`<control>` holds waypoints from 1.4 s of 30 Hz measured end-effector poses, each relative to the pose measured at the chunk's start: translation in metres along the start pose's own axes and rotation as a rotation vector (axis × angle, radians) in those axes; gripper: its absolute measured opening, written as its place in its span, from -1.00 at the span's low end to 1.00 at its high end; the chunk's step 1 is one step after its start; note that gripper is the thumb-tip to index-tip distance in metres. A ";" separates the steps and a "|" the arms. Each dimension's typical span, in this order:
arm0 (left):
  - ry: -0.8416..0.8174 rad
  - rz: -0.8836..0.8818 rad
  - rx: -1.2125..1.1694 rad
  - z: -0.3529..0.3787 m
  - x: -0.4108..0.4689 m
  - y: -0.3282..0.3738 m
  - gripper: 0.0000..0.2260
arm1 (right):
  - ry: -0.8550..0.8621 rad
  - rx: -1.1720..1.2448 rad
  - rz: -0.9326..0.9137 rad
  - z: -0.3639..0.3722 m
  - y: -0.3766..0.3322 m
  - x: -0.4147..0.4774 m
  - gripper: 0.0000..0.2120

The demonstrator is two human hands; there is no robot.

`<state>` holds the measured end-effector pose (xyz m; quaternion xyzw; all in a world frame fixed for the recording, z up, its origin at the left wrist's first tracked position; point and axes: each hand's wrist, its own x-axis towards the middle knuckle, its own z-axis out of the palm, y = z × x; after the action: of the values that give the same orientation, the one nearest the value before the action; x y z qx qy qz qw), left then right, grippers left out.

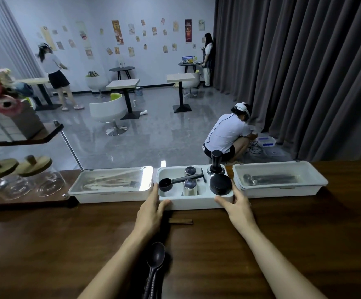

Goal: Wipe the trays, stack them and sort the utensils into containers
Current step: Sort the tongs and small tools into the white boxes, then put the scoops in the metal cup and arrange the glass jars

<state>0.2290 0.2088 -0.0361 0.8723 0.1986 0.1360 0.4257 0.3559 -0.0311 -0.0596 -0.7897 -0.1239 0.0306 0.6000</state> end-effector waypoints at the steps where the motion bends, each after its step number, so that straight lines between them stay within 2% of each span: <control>1: -0.011 -0.005 0.017 0.001 0.001 -0.004 -0.45 | 0.006 -0.003 0.004 0.000 0.000 -0.002 -0.25; 5: -0.039 -0.050 0.064 -0.001 0.003 -0.011 -0.46 | 0.063 -0.079 0.075 0.000 0.000 -0.013 -0.31; 10: -0.126 -0.048 -0.026 -0.010 -0.011 -0.005 -0.42 | 0.105 -0.245 0.066 0.000 -0.004 -0.040 -0.30; 14: -0.237 0.008 -0.191 -0.025 -0.017 -0.028 -0.40 | 0.143 -0.163 0.097 -0.003 -0.007 -0.059 -0.41; 18: -0.293 0.109 -0.288 -0.047 -0.030 -0.023 -0.52 | 0.188 -0.159 0.090 -0.003 -0.009 -0.084 -0.43; 20: -0.315 0.070 -0.354 -0.059 -0.041 -0.018 -0.56 | 0.189 -0.161 0.084 -0.001 -0.011 -0.097 -0.43; 21: -0.322 0.008 -0.397 -0.063 -0.046 -0.018 -0.52 | 0.185 -0.163 0.079 -0.001 -0.012 -0.103 -0.44; 24: -0.251 -0.215 -0.572 -0.070 -0.059 -0.028 -0.43 | 0.167 -0.174 0.062 0.000 -0.013 -0.119 -0.45; 26: -0.165 -0.320 -0.730 -0.077 -0.067 -0.040 -0.45 | 0.153 -0.175 0.055 0.001 -0.015 -0.128 -0.47; 28: -0.061 -0.376 -0.754 -0.084 -0.076 -0.046 -0.50 | 0.142 -0.162 0.047 0.002 -0.017 -0.136 -0.48; 31: -0.038 -0.363 -0.790 -0.093 -0.096 -0.052 -0.45 | 0.114 -0.160 0.024 0.000 -0.020 -0.145 -0.49; 33: 0.038 -0.342 -0.826 -0.101 -0.113 -0.061 -0.44 | 0.088 -0.156 0.019 0.000 -0.022 -0.148 -0.50; 37: 0.200 -0.151 -0.580 -0.128 -0.152 -0.081 -0.54 | 0.030 -0.083 -0.002 0.013 -0.039 -0.158 -0.53; 39: 0.265 -0.090 -0.495 -0.141 -0.170 -0.095 -0.59 | -0.012 -0.060 -0.070 0.030 -0.054 -0.167 -0.56; 42: 0.327 -0.090 -0.472 -0.161 -0.186 -0.112 -0.55 | -0.076 -0.020 -0.129 0.067 -0.081 -0.183 -0.58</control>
<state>-0.0264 0.2959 -0.0413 0.7059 0.2660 0.2983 0.5848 0.1527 0.0093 -0.0186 -0.7842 -0.1975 0.0205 0.5878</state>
